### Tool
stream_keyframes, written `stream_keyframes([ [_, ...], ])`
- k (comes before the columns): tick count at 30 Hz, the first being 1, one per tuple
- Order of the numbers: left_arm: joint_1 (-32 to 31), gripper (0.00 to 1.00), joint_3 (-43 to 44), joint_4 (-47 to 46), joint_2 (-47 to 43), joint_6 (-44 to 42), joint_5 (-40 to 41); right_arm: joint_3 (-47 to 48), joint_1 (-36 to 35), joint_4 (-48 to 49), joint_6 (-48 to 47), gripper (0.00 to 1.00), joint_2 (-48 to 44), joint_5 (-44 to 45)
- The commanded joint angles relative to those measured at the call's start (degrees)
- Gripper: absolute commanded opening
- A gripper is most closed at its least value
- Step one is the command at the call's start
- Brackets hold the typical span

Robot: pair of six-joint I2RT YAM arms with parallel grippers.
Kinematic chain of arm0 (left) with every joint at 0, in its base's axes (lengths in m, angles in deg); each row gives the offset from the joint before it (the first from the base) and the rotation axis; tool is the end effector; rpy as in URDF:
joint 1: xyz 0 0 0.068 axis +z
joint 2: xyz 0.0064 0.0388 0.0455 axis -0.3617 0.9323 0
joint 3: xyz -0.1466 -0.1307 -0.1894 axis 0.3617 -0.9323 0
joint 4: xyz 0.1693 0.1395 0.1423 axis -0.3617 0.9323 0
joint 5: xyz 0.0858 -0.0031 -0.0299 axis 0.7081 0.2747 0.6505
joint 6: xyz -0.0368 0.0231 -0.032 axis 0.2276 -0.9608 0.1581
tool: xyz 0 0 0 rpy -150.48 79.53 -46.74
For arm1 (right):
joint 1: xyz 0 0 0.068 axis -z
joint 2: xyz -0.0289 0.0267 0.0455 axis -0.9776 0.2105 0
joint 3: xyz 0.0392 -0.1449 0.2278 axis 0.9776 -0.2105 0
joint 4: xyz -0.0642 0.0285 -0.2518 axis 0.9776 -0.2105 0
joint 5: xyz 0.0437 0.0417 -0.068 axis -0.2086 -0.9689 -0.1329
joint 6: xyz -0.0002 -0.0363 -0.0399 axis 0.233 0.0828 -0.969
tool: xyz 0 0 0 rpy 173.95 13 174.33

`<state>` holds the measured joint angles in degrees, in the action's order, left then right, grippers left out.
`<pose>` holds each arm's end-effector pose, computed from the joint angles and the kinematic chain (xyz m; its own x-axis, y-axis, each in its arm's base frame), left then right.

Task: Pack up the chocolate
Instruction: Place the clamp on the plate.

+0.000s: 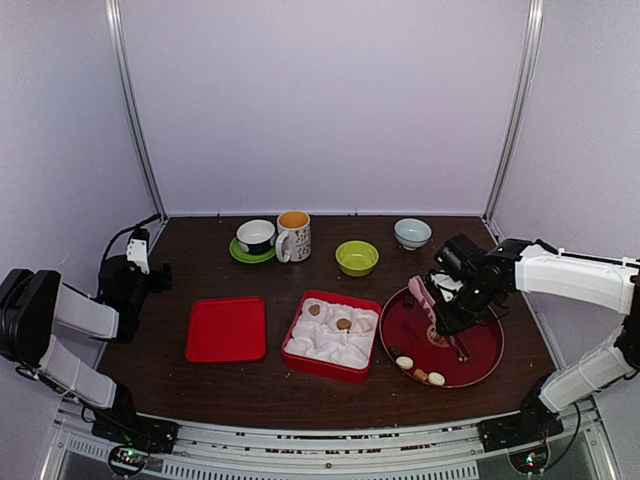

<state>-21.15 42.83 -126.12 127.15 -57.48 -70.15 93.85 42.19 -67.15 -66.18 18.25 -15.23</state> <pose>0.2507 0.0050 0.1667 -0.1407 0.0601 -0.9882 -0.1278 0.9887 0.0783 0.1959 0.1428 0.2176 -0.9132 -0.3198 -0.2525 -0.3587 0.9250 0.1254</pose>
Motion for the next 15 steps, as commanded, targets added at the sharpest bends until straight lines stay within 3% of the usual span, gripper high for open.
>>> stream_keyframes([
  [1,0.6,0.98,0.6,-3.2,0.3,0.2,-0.5,-1.2,-0.5,1.2,1.4,0.27,-2.6,-0.3],
  [15,0.6,0.98,0.6,-3.2,0.3,0.2,-0.5,-2.2,-0.6,1.0,3.0,0.29,-1.0,-0.2],
])
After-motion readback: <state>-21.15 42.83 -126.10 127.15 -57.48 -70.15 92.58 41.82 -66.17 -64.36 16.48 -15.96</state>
